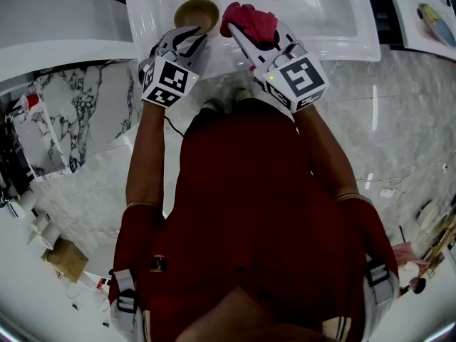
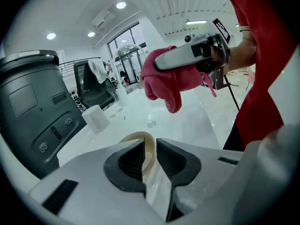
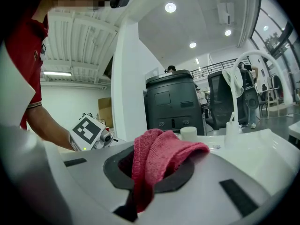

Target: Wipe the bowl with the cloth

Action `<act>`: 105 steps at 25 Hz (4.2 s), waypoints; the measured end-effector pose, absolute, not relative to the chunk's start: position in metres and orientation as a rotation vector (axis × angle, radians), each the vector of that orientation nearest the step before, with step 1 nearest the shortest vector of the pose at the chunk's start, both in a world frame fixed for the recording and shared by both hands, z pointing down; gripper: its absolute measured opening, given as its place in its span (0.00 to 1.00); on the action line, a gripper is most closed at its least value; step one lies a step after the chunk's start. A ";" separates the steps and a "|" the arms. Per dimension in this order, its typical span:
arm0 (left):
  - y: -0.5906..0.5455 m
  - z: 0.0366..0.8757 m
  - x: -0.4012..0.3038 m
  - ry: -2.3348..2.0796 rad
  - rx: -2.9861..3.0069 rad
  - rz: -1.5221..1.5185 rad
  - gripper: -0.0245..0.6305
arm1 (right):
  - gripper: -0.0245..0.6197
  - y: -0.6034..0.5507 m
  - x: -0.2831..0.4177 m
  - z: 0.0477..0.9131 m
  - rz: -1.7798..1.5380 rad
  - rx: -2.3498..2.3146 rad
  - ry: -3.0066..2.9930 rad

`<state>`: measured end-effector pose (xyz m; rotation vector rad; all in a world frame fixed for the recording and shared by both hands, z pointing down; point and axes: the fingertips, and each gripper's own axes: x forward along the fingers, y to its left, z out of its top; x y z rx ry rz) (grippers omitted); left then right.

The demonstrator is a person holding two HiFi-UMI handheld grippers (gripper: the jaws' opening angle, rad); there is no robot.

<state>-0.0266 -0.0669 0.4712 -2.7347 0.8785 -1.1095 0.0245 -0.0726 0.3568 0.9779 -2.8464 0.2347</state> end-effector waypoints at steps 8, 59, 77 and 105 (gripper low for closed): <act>-0.066 0.490 -0.024 0.792 -2.623 -1.311 0.13 | 0.08 -0.076 0.027 0.358 0.242 0.940 -2.857; -0.082 0.434 -0.058 0.724 -3.131 -0.700 0.07 | 0.08 -0.080 -0.026 0.370 0.194 1.125 -2.697; -0.095 0.372 -0.094 0.737 -3.458 0.030 0.07 | 0.08 -0.070 -0.090 0.333 -0.353 0.820 -2.622; -0.075 0.333 -0.122 0.473 -3.453 0.208 0.07 | 0.08 -0.077 -0.104 0.305 -0.478 0.619 -2.615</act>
